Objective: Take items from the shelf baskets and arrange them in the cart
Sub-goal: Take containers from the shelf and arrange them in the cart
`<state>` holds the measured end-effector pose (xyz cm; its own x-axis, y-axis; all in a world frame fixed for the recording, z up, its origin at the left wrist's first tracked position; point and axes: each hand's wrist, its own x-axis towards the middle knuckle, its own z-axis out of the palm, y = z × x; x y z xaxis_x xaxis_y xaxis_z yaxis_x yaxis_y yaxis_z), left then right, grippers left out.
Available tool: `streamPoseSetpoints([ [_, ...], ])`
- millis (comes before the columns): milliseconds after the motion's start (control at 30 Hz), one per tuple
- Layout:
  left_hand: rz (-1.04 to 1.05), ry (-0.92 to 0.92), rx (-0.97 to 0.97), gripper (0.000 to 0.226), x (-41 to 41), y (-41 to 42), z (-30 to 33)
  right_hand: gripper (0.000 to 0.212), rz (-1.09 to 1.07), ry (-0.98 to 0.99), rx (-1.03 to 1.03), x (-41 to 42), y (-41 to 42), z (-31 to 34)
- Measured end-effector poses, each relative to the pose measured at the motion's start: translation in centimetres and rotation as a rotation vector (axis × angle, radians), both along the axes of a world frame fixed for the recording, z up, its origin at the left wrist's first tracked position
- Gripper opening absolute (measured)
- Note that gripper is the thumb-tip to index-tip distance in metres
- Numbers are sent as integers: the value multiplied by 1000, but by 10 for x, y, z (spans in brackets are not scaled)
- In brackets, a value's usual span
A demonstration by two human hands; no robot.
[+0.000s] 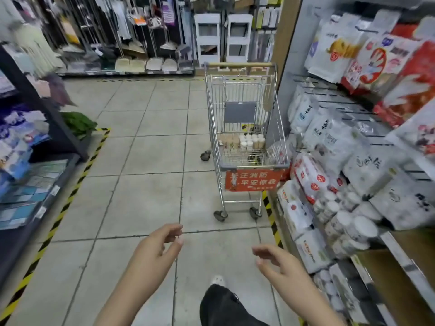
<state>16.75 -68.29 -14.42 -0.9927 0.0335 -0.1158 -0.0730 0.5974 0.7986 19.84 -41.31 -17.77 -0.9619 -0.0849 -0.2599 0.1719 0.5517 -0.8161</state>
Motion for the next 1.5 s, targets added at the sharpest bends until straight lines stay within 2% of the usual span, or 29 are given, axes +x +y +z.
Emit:
streamPoseSetpoints([
  [167, 26, 7, 13, 19, -107, -31, 2, 16, 5, -48, -13, -115, -28, -13],
  [333, 119, -36, 5, 20, -204, -79, 6, 16, 15, -7, -32, -239, -68, -6],
  [500, 176, -177, 41, 20, -279, -128, -15, 16, 130, 33, 23, -336, -112, -7],
  [667, 219, -287, 68, 17, -370, -171, -40, 20, 65, 7, 6, -428, -141, -20],
  [867, 8, -236, -67, 17, -546, -207, -41, 20, -118, -55, 43, -534, -163, -35],
  [1100, -367, -99, -235, 20, -720, -167, -26, 21, -425, -91, 36, -588, -165, -37],
  [1333, -719, 2, -244, 25, -818, -62, -37, 16, -649, -185, 13, -641, -126, -58],
  [1500, -921, 90, -329, 30, -867, -2, -41, 14, -637, -176, 65, -710, -102, -64],
])
